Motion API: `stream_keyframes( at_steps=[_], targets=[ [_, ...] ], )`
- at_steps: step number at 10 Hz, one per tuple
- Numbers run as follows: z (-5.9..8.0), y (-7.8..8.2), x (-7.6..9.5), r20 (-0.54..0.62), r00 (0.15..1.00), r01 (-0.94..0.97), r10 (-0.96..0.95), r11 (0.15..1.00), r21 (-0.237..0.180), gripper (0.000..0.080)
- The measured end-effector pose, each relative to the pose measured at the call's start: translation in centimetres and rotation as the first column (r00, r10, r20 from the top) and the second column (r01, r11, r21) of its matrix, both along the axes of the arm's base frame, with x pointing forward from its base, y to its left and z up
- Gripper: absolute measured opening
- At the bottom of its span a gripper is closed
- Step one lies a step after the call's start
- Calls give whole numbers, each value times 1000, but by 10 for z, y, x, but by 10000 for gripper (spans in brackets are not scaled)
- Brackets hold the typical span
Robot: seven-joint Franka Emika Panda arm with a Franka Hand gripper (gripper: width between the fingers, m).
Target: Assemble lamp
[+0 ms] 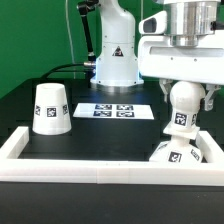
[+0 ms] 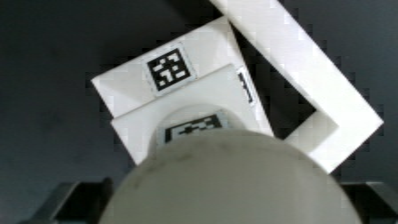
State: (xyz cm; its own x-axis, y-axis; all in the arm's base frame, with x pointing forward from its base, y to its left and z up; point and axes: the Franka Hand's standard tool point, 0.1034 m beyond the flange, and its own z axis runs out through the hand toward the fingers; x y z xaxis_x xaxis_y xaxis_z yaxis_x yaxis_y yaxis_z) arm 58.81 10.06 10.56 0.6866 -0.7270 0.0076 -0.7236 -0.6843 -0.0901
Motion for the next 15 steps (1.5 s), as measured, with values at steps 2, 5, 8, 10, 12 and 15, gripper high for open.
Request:
stream_keyframes(
  at_steps=[2, 5, 8, 10, 12, 15],
  targets=[
    [0, 1, 0, 0, 1000, -15, 15, 1000, -1, 695],
    [1, 9, -12, -2, 978, -208, 208, 977, -40, 699],
    [12, 25, -40, 5, 909, -415, 417, 907, -78, 699],
    [7, 12, -54, -5, 829, -558, 559, 827, -67, 699],
    [7, 14, -54, -3, 839, -543, 544, 837, -62, 699],
    [-6, -11, -72, 25, 733, -675, 680, 731, -106, 699]
  ],
)
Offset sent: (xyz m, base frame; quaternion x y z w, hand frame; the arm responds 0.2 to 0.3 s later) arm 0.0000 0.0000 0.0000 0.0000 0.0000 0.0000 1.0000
